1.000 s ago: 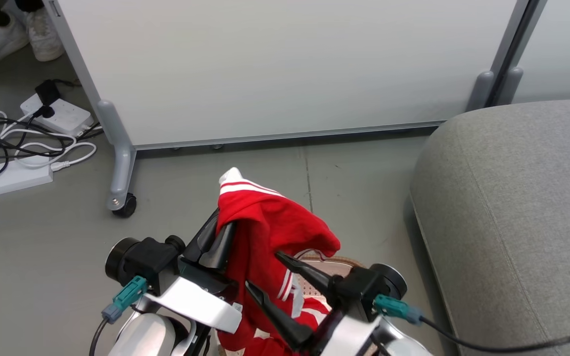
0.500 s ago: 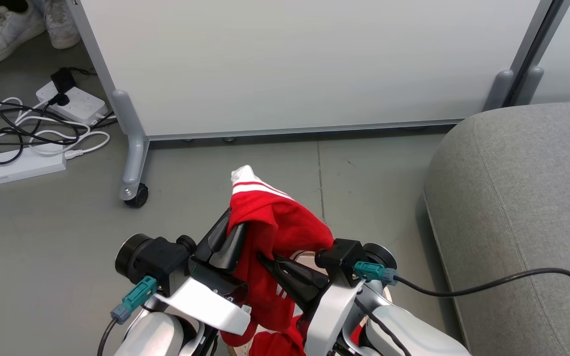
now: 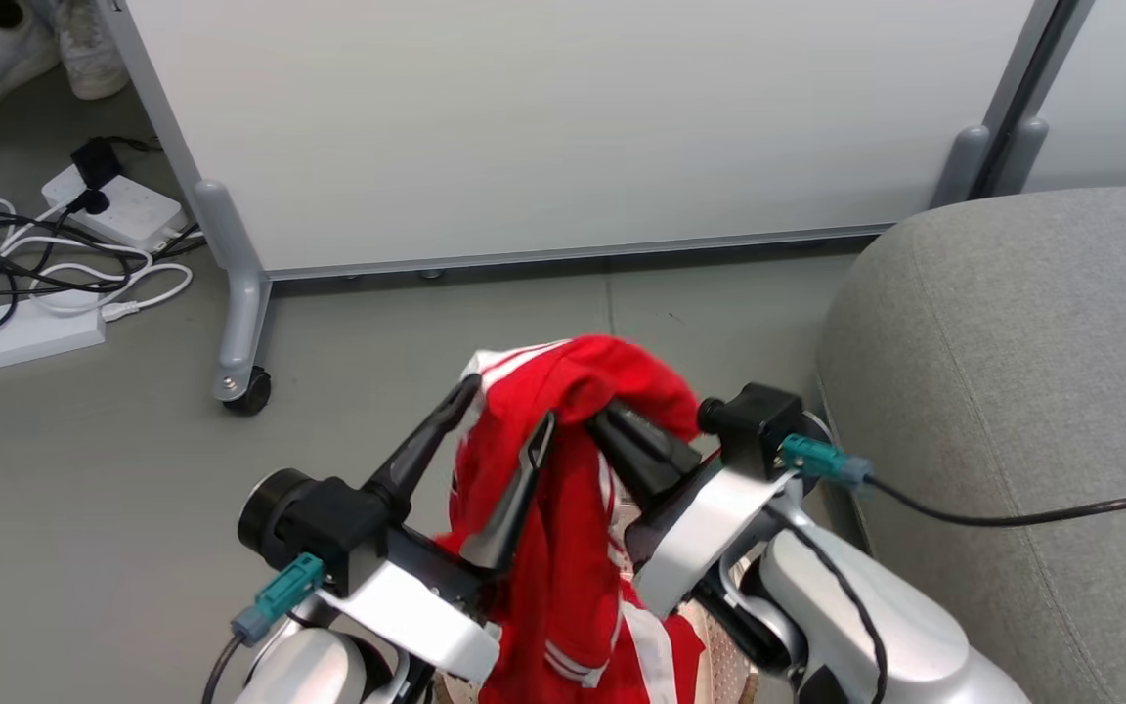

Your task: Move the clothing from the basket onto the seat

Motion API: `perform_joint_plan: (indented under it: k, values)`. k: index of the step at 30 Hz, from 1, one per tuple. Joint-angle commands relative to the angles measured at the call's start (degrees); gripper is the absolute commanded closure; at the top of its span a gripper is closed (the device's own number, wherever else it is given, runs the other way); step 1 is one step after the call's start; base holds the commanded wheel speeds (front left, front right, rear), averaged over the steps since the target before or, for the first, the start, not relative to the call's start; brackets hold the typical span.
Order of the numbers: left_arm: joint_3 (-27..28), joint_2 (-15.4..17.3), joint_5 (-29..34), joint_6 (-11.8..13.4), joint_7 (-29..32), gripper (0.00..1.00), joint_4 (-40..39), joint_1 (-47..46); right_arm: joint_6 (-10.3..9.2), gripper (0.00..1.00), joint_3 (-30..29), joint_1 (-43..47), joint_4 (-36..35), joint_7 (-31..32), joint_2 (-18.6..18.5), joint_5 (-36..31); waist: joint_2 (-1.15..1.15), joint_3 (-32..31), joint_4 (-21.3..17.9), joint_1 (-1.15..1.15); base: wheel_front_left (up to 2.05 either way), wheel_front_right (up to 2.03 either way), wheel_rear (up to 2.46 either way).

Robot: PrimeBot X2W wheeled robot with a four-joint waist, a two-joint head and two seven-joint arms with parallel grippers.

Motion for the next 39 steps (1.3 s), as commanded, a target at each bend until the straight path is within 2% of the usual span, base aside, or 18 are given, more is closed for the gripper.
perform_joint_plan:
  k: [1,10,16,26,39]
  values:
    - [-0.71,0.5,-0.17,-0.53,0.72,0.0,-0.36,0.74,0.13,1.0,-1.43,-0.85,0.22,-0.84,-0.24,-0.21,0.0,0.16,-0.62,0.0,0.0,0.0,0.0]
    - [-8.83,4.33,1.27,-2.57,4.08,0.0,-2.73,2.13,0.13,1.0,-9.61,-0.85,4.69,-1.55,-0.24,-2.44,0.0,0.89,-2.1,0.0,0.0,0.0,0.0]
    - [-10.79,6.34,1.29,-2.75,5.02,0.0,-3.18,2.35,0.13,1.0,-13.63,0.85,7.05,-1.56,-0.25,-4.55,0.0,1.97,-4.77,0.0,0.0,0.0,0.0]
    - [-10.62,8.02,1.57,-1.91,5.53,0.0,-3.36,1.46,0.13,1.0,-17.99,3.13,6.0,-1.53,-0.26,-6.76,0.0,4.01,-12.17,0.0,0.0,0.0,0.0]
    - [-11.59,10.84,2.27,-1.98,7.19,0.0,-6.49,-0.01,0.13,1.0,-22.95,4.0,1.36,-1.54,-0.24,-8.38,0.0,8.03,-24.17,0.0,0.0,0.0,0.0]
